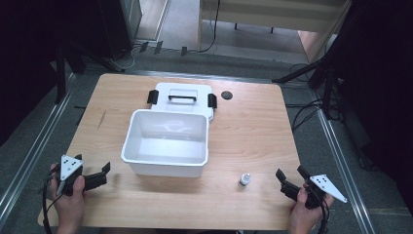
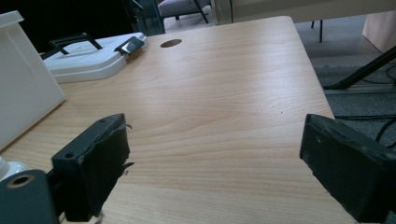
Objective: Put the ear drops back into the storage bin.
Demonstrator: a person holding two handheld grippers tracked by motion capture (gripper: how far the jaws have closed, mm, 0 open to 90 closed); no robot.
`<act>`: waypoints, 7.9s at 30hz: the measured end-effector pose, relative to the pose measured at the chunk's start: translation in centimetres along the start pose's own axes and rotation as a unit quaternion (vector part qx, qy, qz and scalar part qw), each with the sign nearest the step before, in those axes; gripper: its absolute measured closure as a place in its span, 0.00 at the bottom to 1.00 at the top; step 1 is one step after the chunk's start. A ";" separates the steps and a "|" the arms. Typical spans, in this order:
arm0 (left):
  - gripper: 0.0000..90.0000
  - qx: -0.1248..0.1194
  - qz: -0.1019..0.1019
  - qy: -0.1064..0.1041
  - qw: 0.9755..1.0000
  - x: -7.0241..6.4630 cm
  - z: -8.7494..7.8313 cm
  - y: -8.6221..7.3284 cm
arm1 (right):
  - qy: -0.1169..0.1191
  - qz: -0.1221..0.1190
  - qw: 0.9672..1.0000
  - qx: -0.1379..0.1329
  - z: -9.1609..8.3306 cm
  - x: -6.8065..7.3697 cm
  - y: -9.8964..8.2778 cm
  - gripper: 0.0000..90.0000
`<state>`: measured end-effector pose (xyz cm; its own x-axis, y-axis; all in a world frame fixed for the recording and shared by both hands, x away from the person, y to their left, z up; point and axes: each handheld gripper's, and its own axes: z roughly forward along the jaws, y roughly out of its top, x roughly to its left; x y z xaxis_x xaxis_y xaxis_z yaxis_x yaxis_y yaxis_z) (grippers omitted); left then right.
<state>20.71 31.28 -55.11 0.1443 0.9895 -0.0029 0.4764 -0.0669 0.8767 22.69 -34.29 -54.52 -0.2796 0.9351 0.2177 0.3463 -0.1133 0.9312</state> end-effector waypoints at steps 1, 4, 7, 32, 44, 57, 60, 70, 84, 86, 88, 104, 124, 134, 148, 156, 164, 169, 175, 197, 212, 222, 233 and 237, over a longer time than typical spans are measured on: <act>0.02 0.001 0.000 0.000 1.000 0.0 0.0 0.0 | 0.000 -0.004 1.000 0.002 0.1 0.1 0.0 0.07; 0.02 0.001 0.000 0.001 1.000 0.0 0.0 0.0 | -0.010 -0.009 1.000 0.010 0.2 0.4 0.1 0.06; 0.02 0.000 0.002 0.000 1.000 0.0 0.0 0.0 | -0.007 -0.009 1.000 0.015 0.2 0.5 0.2 0.07; 0.02 -0.003 -0.001 -0.001 1.000 0.0 0.0 0.0 | 0.026 -0.103 0.985 0.137 0.5 3.7 6.2 0.10; 0.02 -0.002 -0.001 -0.001 1.000 0.0 0.0 0.0 | 0.064 -0.181 0.944 0.268 2.7 6.3 9.8 0.15; 0.02 -0.002 0.000 0.000 1.000 0.0 0.0 0.0 | 0.082 -0.244 0.898 0.357 4.9 9.4 12.2 0.20; 0.02 -0.002 0.001 0.000 1.000 0.0 0.0 0.0 | 0.084 -0.264 0.885 0.375 5.3 10.1 12.5 0.21; 0.02 -0.002 0.000 -0.001 1.000 0.0 0.0 0.0 | 0.116 -0.298 0.844 0.431 6.3 12.3 12.3 0.34; 0.02 -0.002 0.000 -0.001 1.000 0.0 0.0 0.0 | 0.152 -0.308 0.796 0.498 7.5 13.9 11.0 0.54; 0.02 -0.001 0.001 -0.001 1.000 0.0 0.0 0.0 | 0.152 -0.309 0.788 0.510 7.7 14.0 10.8 0.57; 0.02 -0.001 0.001 -0.001 1.000 0.0 0.0 0.0 | 0.152 -0.314 0.780 0.519 8.0 14.1 10.3 0.61; 0.02 -0.001 0.001 -0.002 1.000 0.0 0.0 0.0 | 0.147 -0.324 0.757 0.549 9.1 14.8 9.2 0.78; 0.02 -0.002 0.002 -0.002 1.000 0.0 0.0 0.0 | 0.133 -0.373 0.754 0.524 9.7 15.8 10.9 0.80; 0.02 -0.001 0.001 -0.003 1.000 0.0 0.0 0.0 | 0.126 -0.381 0.768 0.499 10.1 16.7 13.7 0.80; 0.02 -0.001 0.004 -0.004 1.000 0.0 0.1 0.0 | 0.137 -0.388 0.779 0.473 10.4 17.5 17.9 0.80; 0.02 0.000 0.004 -0.003 1.000 0.0 0.1 0.1 | 0.147 -0.400 0.777 0.463 10.5 19.0 20.0 0.80; 0.02 0.001 0.004 -0.004 1.000 0.0 0.0 0.1 | 0.161 -0.415 0.769 0.459 10.9 21.3 21.9 0.80; 0.02 0.001 0.004 -0.004 1.000 0.0 0.0 0.1 | 0.170 -0.426 0.764 0.454 11.4 22.9 22.7 0.80; 0.02 0.002 0.004 -0.005 1.000 0.0 0.0 0.1 | 0.179 -0.440 0.757 0.449 11.9 24.8 23.5 0.80; 0.02 0.002 0.004 -0.007 1.000 0.0 0.0 0.1 | 0.216 -0.469 0.724 0.458 14.9 29.5 21.9 0.80; 0.02 0.001 0.004 -0.006 1.000 -0.1 0.1 0.1 | 0.218 -0.471 0.711 0.474 16.1 29.6 19.8 0.80; 0.02 0.001 0.004 -0.007 1.000 0.0 0.1 0.1 | 0.219 -0.476 0.705 0.478 16.9 29.7 18.3 0.80; 0.02 0.000 0.003 -0.008 1.000 0.0 0.1 0.1 | 0.228 -0.480 0.694 0.485 17.9 29.5 16.4 0.80; 0.02 -0.001 0.004 -0.007 1.000 0.0 0.1 0.1 | 0.231 -0.482 0.691 0.487 18.2 29.4 15.7 0.80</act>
<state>20.83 31.28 -55.10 0.1605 0.9870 -0.0037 0.4741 -0.0737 0.8774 36.22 -2.52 -38.78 -0.9784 0.1873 -0.0873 0.1763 0.9769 0.1205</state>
